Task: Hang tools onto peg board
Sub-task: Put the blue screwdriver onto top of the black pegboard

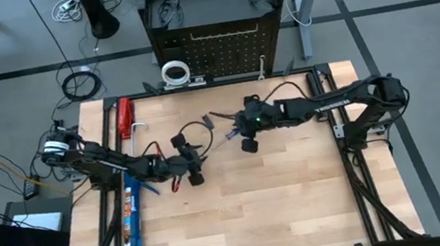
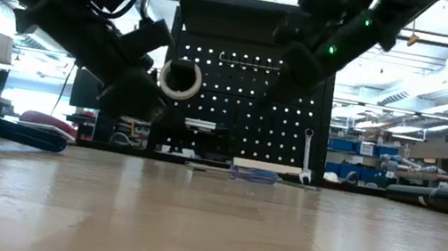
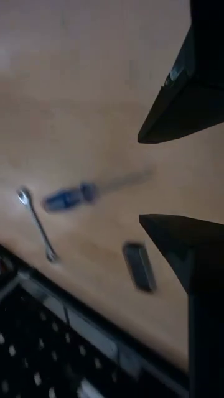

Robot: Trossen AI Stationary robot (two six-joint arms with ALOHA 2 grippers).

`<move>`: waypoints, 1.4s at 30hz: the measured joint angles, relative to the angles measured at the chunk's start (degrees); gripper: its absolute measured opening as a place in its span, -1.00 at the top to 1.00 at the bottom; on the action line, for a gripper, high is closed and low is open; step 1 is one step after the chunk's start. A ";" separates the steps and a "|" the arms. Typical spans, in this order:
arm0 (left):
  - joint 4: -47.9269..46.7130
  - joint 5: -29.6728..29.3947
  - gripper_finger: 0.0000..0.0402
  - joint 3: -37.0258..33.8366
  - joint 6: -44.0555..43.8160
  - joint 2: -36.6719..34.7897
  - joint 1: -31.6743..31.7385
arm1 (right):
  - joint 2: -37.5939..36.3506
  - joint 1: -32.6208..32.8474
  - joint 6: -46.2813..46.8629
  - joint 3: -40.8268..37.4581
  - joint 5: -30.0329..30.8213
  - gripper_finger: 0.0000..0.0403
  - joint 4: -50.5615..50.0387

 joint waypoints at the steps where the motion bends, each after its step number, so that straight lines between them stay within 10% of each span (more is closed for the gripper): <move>1: 0.92 1.51 0.00 0.03 -0.02 0.00 0.00 | 0.70 -0.95 -1.45 0.01 -1.42 0.57 0.50; 15: 2.41 8.14 -0.01 0.02 -0.07 0.00 0.00 | 8.62 -9.74 -14.47 0.00 -16.04 0.09 -1.38; 28: 1.87 8.58 -0.01 0.04 -0.12 0.00 0.00 | 13.27 -12.73 -17.24 0.02 -16.63 -0.24 -2.10; 35: 1.49 8.56 -0.01 0.02 -0.06 0.00 0.00 | 15.18 -12.85 -18.81 0.26 -15.01 -0.08 -3.54; 42: 1.86 5.85 -0.01 0.04 -0.71 0.00 0.00 | 15.41 -11.60 -16.51 0.13 -14.07 0.49 -2.11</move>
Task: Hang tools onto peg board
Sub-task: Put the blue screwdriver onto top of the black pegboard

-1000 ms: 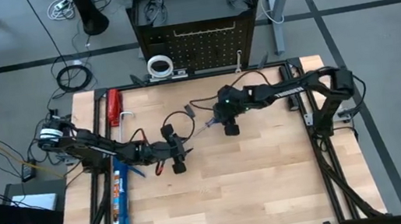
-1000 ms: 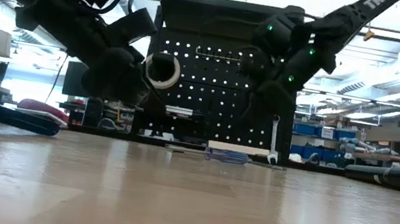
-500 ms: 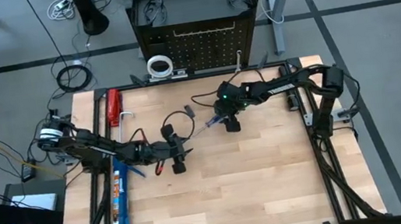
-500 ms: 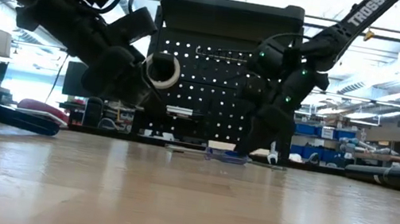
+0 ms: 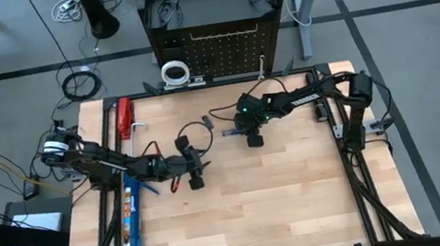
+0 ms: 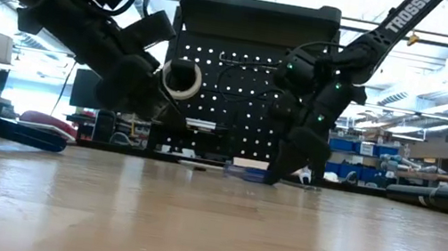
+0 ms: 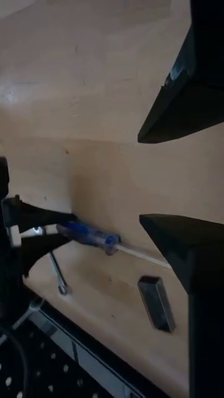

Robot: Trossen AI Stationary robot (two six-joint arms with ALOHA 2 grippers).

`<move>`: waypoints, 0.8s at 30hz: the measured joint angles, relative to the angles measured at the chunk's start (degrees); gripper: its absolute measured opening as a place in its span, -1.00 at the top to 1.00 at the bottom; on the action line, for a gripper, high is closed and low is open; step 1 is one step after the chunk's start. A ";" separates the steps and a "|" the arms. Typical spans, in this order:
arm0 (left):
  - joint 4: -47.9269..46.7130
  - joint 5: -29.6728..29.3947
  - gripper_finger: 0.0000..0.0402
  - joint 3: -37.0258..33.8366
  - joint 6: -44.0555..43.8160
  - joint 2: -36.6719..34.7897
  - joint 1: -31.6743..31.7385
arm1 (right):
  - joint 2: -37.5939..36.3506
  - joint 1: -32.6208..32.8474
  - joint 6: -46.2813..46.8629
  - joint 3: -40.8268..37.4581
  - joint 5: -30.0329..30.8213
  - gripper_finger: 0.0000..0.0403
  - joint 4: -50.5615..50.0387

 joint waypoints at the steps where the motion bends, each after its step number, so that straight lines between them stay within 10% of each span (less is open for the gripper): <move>1: 0.10 -0.34 -0.01 0.16 -0.10 0.00 0.04 | -0.22 0.00 0.63 -0.06 0.04 0.49 -0.05; 9: -1.61 -2.71 -0.01 5.28 -0.87 0.00 0.48 | -8.09 0.33 8.37 -0.26 2.07 0.49 -2.06; 24: 1.08 -27.37 -0.01 12.73 16.49 -0.44 -1.87 | -28.47 2.32 28.67 5.20 2.89 0.49 3.30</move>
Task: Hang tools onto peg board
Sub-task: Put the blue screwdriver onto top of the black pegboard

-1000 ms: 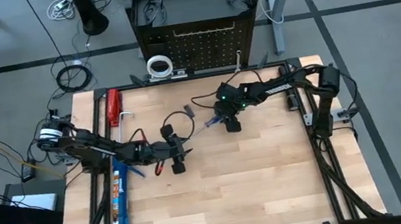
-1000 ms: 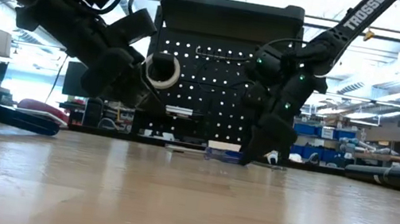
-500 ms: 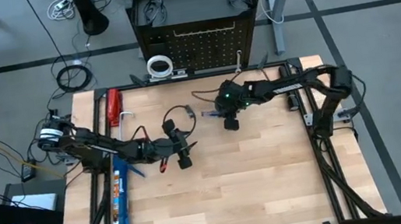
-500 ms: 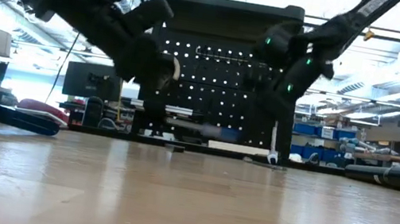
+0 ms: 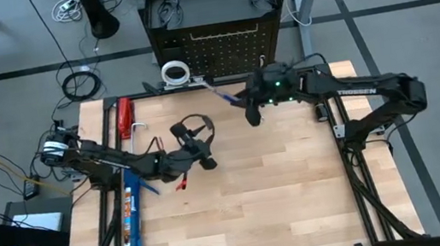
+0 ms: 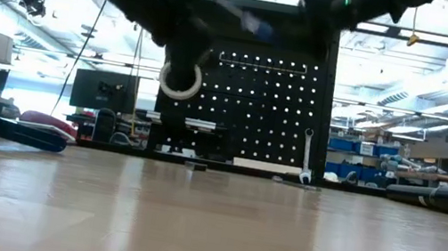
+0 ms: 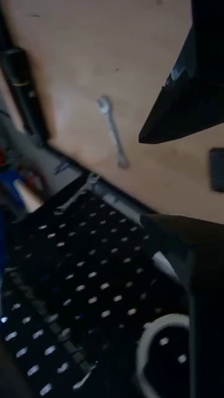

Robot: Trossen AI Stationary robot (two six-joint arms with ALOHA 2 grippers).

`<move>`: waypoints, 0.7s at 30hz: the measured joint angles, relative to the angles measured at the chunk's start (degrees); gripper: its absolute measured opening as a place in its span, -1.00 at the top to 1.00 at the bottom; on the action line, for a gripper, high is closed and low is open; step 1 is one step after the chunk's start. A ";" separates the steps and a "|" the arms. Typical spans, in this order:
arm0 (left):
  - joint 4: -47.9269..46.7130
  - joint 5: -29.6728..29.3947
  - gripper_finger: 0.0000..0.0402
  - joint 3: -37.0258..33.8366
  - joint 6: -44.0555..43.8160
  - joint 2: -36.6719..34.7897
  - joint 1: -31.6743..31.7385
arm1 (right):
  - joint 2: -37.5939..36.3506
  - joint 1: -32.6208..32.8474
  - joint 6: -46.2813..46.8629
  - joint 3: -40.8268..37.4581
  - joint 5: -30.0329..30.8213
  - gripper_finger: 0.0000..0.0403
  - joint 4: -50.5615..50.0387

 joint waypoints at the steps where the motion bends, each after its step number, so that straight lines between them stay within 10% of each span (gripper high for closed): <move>1: 2.05 -0.04 -0.01 -0.15 1.76 0.00 -0.25 | -0.33 -0.02 1.45 0.00 -0.01 0.49 2.19; 21: 14.34 0.18 -0.01 -0.51 19.18 0.00 -2.70 | -0.38 -8.93 31.89 1.78 -3.27 0.45 39.63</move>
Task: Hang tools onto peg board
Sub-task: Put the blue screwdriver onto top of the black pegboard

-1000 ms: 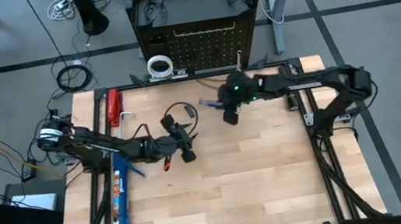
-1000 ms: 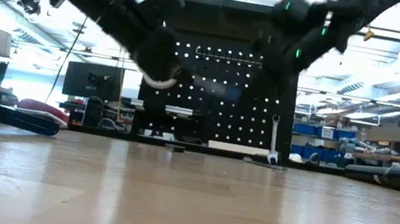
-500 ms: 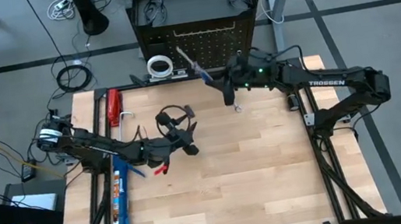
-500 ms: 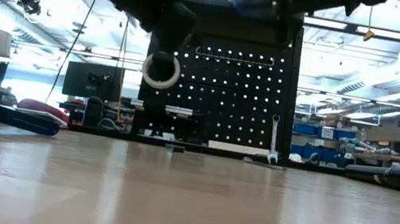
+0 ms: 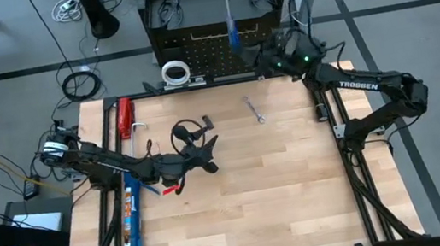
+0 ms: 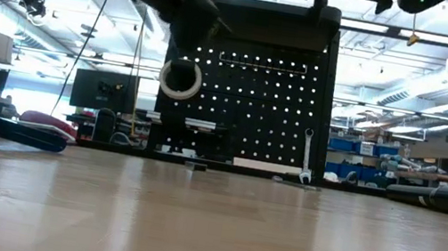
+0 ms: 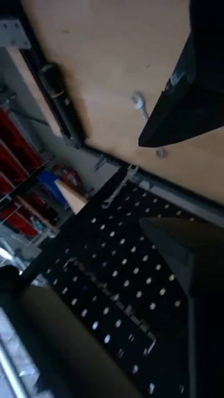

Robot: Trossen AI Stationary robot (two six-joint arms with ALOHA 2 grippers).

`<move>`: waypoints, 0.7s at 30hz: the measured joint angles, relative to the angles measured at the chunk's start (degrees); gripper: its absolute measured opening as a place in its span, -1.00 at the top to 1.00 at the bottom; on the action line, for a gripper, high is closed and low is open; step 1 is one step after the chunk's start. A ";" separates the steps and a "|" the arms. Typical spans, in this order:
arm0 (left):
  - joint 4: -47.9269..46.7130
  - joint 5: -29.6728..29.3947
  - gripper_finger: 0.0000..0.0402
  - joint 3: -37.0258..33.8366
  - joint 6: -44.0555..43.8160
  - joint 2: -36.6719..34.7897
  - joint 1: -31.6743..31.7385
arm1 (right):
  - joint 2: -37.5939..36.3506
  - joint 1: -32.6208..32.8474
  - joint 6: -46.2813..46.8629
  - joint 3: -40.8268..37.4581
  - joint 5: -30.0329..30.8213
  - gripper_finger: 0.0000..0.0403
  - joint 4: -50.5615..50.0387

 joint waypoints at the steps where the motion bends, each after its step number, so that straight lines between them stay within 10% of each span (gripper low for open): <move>1: 1.60 0.05 -0.01 0.00 1.36 0.00 0.02 | 0.48 -0.28 0.42 1.13 -0.02 0.45 0.20; 13: 11.06 5.39 -0.01 -3.05 5.02 0.00 0.17 | 10.85 1.02 -5.02 26.76 0.56 0.45 -15.15; 21: 31.70 8.40 -0.01 -12.78 5.48 0.00 0.17 | 15.02 1.19 -16.80 41.70 11.24 0.45 -34.30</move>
